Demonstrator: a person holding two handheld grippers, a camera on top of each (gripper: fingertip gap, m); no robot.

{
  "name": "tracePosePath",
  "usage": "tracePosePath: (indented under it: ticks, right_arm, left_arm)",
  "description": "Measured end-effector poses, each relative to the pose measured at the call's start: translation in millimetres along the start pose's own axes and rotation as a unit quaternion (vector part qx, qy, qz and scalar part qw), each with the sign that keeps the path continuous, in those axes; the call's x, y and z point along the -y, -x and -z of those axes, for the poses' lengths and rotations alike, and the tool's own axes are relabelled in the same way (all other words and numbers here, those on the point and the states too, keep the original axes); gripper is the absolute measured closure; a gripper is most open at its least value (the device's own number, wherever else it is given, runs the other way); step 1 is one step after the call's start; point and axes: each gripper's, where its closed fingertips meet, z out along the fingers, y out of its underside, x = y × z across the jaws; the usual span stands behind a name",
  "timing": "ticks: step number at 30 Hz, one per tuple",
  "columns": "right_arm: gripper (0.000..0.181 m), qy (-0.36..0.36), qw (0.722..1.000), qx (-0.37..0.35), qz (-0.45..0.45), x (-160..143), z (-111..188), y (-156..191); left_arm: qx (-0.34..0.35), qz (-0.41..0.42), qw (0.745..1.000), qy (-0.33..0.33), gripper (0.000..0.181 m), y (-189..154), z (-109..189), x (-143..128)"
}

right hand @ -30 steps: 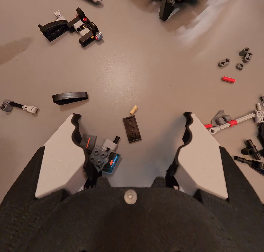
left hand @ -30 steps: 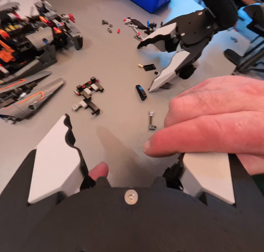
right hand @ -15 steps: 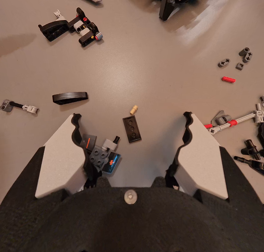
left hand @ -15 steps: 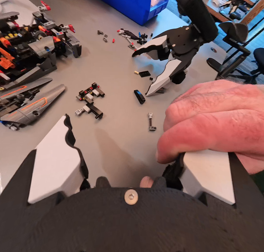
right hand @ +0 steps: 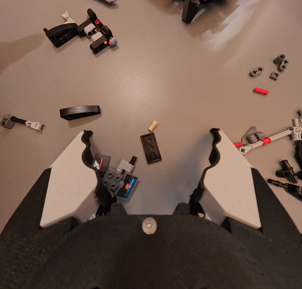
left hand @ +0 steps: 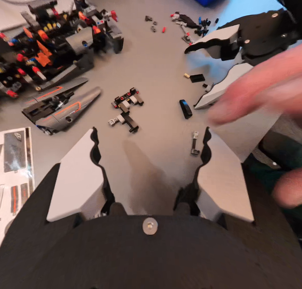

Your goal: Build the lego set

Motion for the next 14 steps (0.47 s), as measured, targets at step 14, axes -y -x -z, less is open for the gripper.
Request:
tracePosePath:
  ticks: [14]
  right_arm:
    - [0.037,0.000,1.000,0.000,0.000,0,0,0]
  left_arm:
    - [0.118,0.000,0.990,0.073,0.032,48,-59,-40]
